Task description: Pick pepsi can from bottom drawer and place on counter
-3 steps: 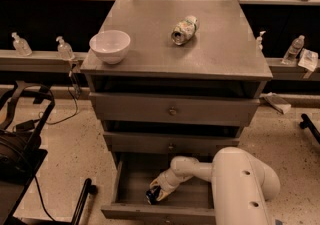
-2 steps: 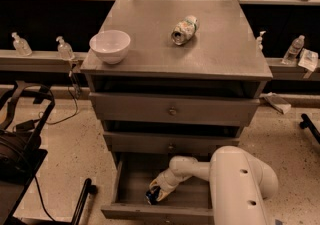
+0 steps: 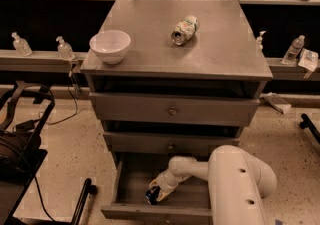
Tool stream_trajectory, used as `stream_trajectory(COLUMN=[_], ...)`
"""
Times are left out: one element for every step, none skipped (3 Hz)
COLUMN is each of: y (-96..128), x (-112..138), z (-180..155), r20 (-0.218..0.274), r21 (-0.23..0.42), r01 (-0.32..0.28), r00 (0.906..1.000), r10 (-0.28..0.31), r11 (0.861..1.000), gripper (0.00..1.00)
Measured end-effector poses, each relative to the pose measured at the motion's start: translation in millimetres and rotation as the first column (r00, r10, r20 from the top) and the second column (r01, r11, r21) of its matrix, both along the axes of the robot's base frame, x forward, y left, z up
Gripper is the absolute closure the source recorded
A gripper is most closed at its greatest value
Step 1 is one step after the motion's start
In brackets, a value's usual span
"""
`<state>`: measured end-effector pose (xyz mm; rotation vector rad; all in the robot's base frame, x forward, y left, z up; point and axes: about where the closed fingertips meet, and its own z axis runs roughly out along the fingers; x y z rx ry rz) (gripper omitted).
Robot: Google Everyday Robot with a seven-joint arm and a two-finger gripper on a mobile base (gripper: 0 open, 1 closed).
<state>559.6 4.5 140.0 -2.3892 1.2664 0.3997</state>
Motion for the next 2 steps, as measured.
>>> stream_trajectory(y=[-0.5, -3.6], x=[0.0, -0.2], z=[-0.2, -4.0], r20=[0.0, 0.003], r21=[-0.005, -0.035], r01=[0.001, 0.005], r00=[1.0, 1.0], r10=[-0.001, -0.005], r11=[1.0, 0.999], gripper=[0.17, 0.17])
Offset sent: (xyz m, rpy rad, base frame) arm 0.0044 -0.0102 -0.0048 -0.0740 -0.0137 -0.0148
